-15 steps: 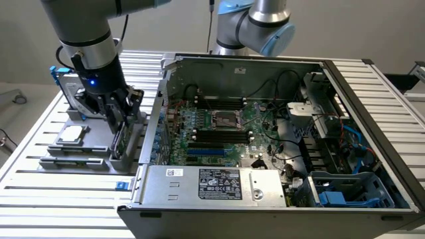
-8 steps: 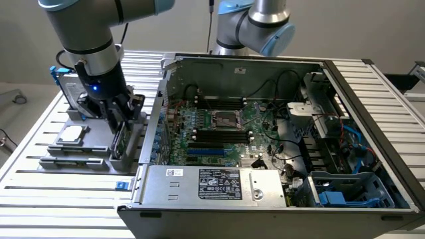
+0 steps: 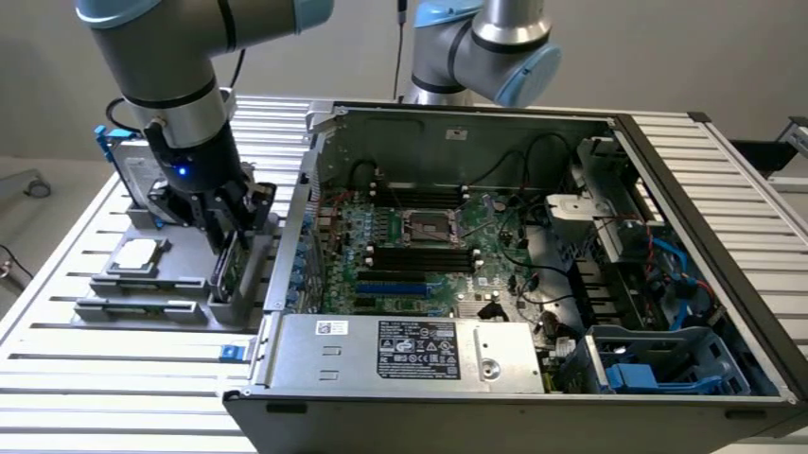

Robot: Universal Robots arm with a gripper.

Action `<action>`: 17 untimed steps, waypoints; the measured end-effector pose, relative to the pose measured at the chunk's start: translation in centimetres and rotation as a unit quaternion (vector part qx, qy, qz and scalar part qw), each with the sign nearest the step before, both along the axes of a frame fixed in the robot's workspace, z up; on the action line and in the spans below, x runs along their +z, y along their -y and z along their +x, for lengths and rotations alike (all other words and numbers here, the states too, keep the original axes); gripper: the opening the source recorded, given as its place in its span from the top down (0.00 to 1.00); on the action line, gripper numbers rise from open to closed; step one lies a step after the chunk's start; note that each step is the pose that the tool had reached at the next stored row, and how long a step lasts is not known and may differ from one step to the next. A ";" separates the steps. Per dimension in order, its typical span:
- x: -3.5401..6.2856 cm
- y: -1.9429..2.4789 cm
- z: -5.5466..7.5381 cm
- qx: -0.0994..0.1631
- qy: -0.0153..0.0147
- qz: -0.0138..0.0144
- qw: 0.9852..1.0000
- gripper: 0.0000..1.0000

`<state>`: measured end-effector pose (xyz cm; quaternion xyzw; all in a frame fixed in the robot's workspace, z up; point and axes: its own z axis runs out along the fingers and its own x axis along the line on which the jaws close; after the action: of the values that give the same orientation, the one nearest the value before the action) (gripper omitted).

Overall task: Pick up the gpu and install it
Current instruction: 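Pick up the gpu and move the gpu toward the slot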

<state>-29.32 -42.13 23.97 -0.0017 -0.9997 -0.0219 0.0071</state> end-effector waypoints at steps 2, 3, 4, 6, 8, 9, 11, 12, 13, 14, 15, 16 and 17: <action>-0.01 0.00 0.0 0.000 0.000 0.000 1.000 0.58; -0.02 0.00 0.0 0.000 0.000 0.000 1.000 0.58; -0.03 0.00 0.0 0.000 0.000 0.000 1.000 0.58; -0.04 0.00 0.0 0.000 0.000 0.000 1.000 0.58; -0.04 0.00 0.0 0.000 -0.001 0.000 1.000 0.58; -0.04 0.00 0.0 0.000 -0.001 0.000 1.000 0.58; -0.04 0.00 0.0 0.000 -0.001 0.000 1.000 0.58; -0.04 0.00 0.0 0.000 -0.001 0.000 1.000 0.60; -0.04 0.00 0.0 0.000 -0.001 0.000 1.000 0.60; -0.04 0.00 0.0 0.000 -0.001 0.000 1.000 0.66; -0.04 0.00 0.0 0.000 -0.001 0.000 1.000 0.66; -0.04 0.00 0.0 0.000 -0.001 0.000 1.000 0.73; -0.04 0.00 0.0 0.000 -0.001 0.000 1.000 0.73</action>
<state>-29.32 -42.13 23.93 -0.0017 -0.9997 -0.0220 0.0081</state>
